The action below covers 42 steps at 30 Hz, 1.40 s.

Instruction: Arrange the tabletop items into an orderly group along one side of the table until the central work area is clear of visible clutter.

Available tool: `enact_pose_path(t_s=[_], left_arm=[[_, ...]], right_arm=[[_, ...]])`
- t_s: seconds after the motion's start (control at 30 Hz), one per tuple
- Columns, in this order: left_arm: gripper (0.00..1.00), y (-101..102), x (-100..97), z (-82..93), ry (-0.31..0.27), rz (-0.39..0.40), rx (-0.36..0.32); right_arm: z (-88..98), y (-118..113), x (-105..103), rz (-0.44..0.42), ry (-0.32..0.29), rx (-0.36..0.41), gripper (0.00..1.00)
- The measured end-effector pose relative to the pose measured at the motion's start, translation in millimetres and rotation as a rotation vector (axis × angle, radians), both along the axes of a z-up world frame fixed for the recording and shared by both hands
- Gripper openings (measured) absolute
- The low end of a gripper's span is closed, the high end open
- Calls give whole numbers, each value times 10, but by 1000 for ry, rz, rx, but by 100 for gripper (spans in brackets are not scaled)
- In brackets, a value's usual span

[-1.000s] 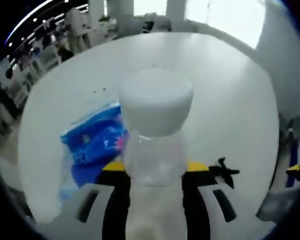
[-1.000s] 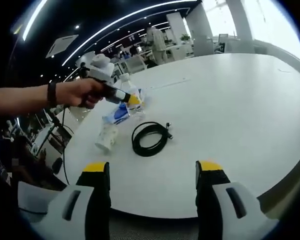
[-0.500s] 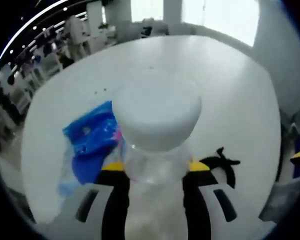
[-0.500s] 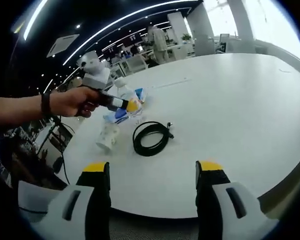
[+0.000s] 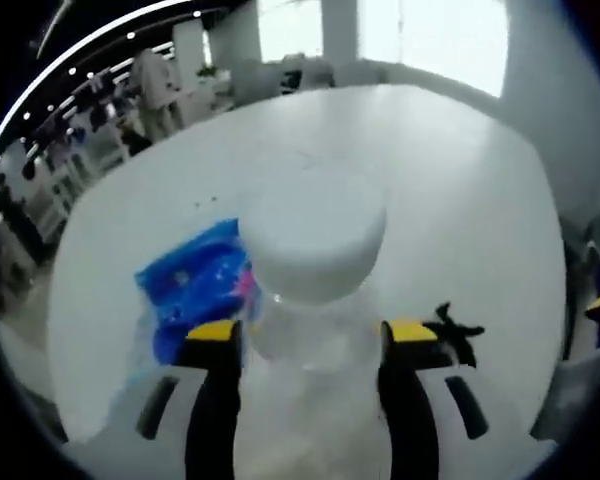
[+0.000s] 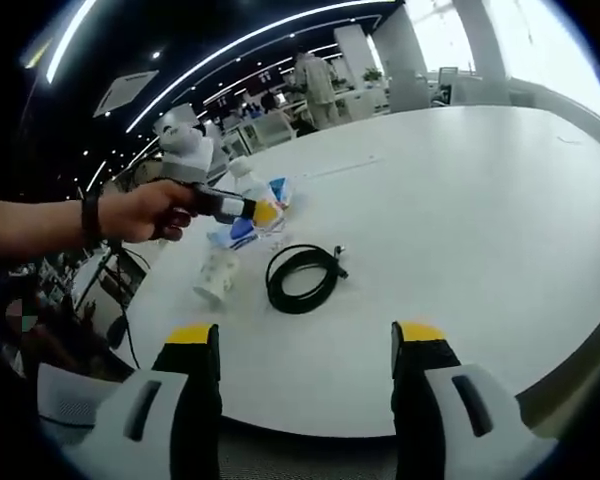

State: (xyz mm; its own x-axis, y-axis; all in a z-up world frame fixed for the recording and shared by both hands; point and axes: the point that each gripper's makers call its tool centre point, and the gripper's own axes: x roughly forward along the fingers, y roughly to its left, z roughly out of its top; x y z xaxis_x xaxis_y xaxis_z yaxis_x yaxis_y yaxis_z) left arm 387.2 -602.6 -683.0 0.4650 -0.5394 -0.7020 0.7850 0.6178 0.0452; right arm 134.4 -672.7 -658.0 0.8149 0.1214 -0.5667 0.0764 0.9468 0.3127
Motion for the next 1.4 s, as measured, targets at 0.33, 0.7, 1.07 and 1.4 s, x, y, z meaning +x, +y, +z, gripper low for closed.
enact_pose_path(t_s=[0.33,0.7,1.07,1.4], left_arm=[[61,-97,57,285,-104,-40,-105],[59,-285,53,405,-128,-51,-174],[28,-230,158,568,-177,18,-221],[24,-243,163,590,-150,27,-267]], right_arm=[[3,10,2,1,-1,-1,69],[-17,12,-9,3,5,0,69],[-17,12,-5,4,7,1,69],[-15,17,2,5,11,2,69]])
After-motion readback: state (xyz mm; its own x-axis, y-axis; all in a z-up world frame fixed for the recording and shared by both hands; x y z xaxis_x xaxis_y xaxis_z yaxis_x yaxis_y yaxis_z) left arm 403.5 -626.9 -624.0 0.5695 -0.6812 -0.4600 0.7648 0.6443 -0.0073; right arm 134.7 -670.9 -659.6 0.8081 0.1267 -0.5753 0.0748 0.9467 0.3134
